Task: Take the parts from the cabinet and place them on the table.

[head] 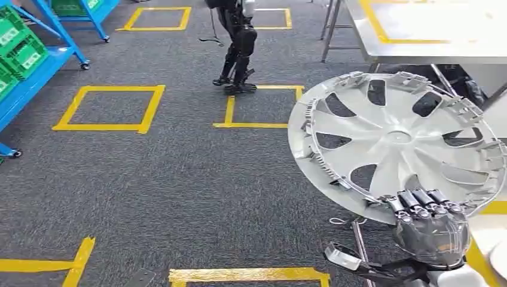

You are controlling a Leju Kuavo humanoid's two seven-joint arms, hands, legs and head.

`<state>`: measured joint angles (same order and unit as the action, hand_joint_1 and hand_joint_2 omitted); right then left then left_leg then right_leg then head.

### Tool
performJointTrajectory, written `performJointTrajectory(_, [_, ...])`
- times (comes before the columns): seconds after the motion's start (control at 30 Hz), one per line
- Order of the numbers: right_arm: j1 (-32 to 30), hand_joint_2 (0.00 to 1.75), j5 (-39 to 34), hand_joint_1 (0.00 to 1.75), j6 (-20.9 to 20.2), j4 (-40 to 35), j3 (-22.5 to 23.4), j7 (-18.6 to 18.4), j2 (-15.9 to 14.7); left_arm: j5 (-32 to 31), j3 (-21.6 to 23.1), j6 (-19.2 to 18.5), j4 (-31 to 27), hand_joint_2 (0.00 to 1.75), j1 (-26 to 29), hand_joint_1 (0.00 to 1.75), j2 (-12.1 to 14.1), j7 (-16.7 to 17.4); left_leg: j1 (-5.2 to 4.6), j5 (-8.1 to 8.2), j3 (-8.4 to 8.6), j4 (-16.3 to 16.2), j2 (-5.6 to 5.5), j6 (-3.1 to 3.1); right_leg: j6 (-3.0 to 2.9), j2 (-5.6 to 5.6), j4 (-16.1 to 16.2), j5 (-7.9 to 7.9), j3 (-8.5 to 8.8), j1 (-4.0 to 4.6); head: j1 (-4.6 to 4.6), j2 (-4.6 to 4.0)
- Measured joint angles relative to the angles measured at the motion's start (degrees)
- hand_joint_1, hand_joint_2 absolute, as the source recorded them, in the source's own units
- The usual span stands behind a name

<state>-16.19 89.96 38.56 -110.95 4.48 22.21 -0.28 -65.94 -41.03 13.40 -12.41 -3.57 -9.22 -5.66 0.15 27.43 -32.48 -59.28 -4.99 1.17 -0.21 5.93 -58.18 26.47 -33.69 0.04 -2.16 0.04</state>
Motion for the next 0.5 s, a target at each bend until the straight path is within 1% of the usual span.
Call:
performJointTrajectory(0.03, [0.0,1.75,0.1,1.75,0.0,-0.1,0.0,0.1,0.0,1.2,-0.2,-0.7,0.0,1.75,0.0,0.0,0.0,0.0,0.04,0.25,0.39,1.4,0.3,-0.3,0.32,0.68,-0.2,-0.12,-0.51,-0.22,0.02,0.0])
performJointTrajectory(0.07, [-0.2,1.75,0.1,1.75,0.0,-0.3,0.0,0.1,0.1,2.9,-0.8,-1.9,0.0,1.75,-0.2,0.0,0.0,0.0,-0.23,0.28,0.24,1.2,0.8,-0.37,0.73,1.31,0.0,-0.35,-0.86,-0.53,0.07,0.0])
performJointTrajectory(0.1, [-0.5,1.75,0.1,1.75,0.0,-0.6,0.1,0.1,0.1,5.7,-1.8,-3.3,0.0,1.75,-0.3,0.0,0.0,0.1,-0.37,0.29,0.26,1.2,1.29,-0.3,1.13,1.93,0.1,-0.54,-0.99,-0.75,0.13,0.0])
performJointTrajectory(0.13, [-0.9,1.75,0.0,1.75,0.0,-0.9,0.3,-0.1,0.1,7.9,-2.9,-4.4,0.0,1.75,-0.4,0.0,-0.3,0.1,-0.19,-0.06,0.47,1.8,1.93,0.0,1.6,2.62,0.3,-0.61,-1.22,-0.61,0.05,0.0])
performJointTrajectory(0.17, [-1.3,1.75,0.0,1.75,0.0,-1.1,0.3,-0.2,0.1,9.7,-4.1,-5.2,0.0,1.75,-0.6,0.0,-0.4,0.1,0.15,-0.43,0.82,2.5,2.86,0.22,1.51,0.56,-0.6,0.02,-1.89,-0.64,0.07,0.0])
performJointTrajectory(0.2, [-1.3,1.75,0.0,1.75,0.0,-1.2,0.3,-0.4,0.1,10.8,-5.2,-5.9,0.0,1.75,-0.6,0.0,-0.3,0.1,0.09,-0.5,0.88,2.7,3.37,0.5,1.68,-2.45,-2.7,1.62,-2.99,-0.34,-0.15,0.0])
performJointTrajectory(0.23, [-1.2,1.75,0.0,1.75,0.0,-1.4,0.2,-0.7,0.2,11.5,-6.2,-6.3,0.0,1.75,-0.5,0.0,-0.3,0.1,0.03,-0.46,0.86,2.7,4.2,0.59,2.01,-4.26,-6.8,3.85,-5.01,-0.39,-0.24,0.0])
performJointTrajectory(0.27, [-1.2,1.75,0.0,1.75,0.0,-1.4,0.2,-0.9,0.1,11.6,-7.0,-6.4,0.0,1.75,-0.3,0.0,-0.4,0.1,-0.08,-0.38,0.87,2.6,4.99,0.68,2.23,-5.06,-11.3,5.84,-7.17,-0.58,-0.2,0.0])
performJointTrajectory(0.3, [-1.4,1.75,0.0,1.75,0.0,-1.5,0.2,-1.2,0.1,11.8,-7.8,-6.5,0.0,1.75,-0.3,0.0,-0.4,0.1,-0.1,-0.32,0.85,2.6,5.86,0.73,2.53,-5.37,-15.5,7.39,-9.26,-0.74,-0.22,0.0])
performJointTrajectory(0.33, [-1.5,1.75,0.0,1.75,0.0,-1.6,0.2,-1.3,0.1,11.8,-8.2,-6.5,0.0,1.75,-0.2,0.0,-0.4,0.1,-0.09,-0.26,0.87,2.6,6.62,0.7,2.76,-5.49,-17.6,7.62,-10.22,-0.84,-0.26,0.0])
performJointTrajectory(0.37, [-1.7,1.75,0.0,1.75,0.0,-1.6,0.2,-1.6,0.1,11.8,-8.6,-6.4,0.0,1.75,-0.3,0.0,-0.5,0.1,-0.05,-0.19,0.93,2.6,7.28,0.59,2.96,-5.61,-16.6,6.46,-9.69,-0.99,-0.22,0.0])
performJointTrajectory(0.4, [-1.9,1.75,0.0,1.75,0.0,-1.6,0.2,-1.7,0.1,11.6,-9.0,-6.4,0.0,1.75,-0.3,0.0,-0.7,0.0,0.0,-0.06,0.99,2.6,7.94,0.4,3.13,-5.98,-13.0,4.35,-7.74,-1.19,-0.24,0.0])
performJointTrajectory(0.43, [-2.1,1.75,0.0,1.75,0.0,-1.7,0.2,-1.9,0.1,11.5,-9.2,-6.3,0.0,1.75,-0.4,0.0,-0.7,0.0,0.06,0.1,1.12,2.5,8.48,0.16,3.21,-6.68,-7.7,2.01,-4.8,-1.3,-0.24,0.0])
performJointTrajectory(0.47, [-2.1,1.75,0.0,1.75,0.0,-1.8,0.2,-2.1,0.1,11.4,-9.3,-6.3,0.0,1.75,-0.4,0.0,-0.8,0.0,0.07,0.35,1.35,2.4,9.05,-0.21,3.32,-8.56,-2.0,0.08,-1.42,-1.33,-0.26,0.0])
performJointTrajectory(0.5, [-1.9,1.75,0.0,1.75,0.0,-1.9,0.2,-2.2,0.1,11.4,-9.4,-6.2,0.0,1.75,-0.4,0.0,-0.8,0.0,-0.39,0.61,1.44,2.3,9.48,-0.62,3.12,-10.43,0.1,1.14,-0.1,-0.65,-0.31,0.0])
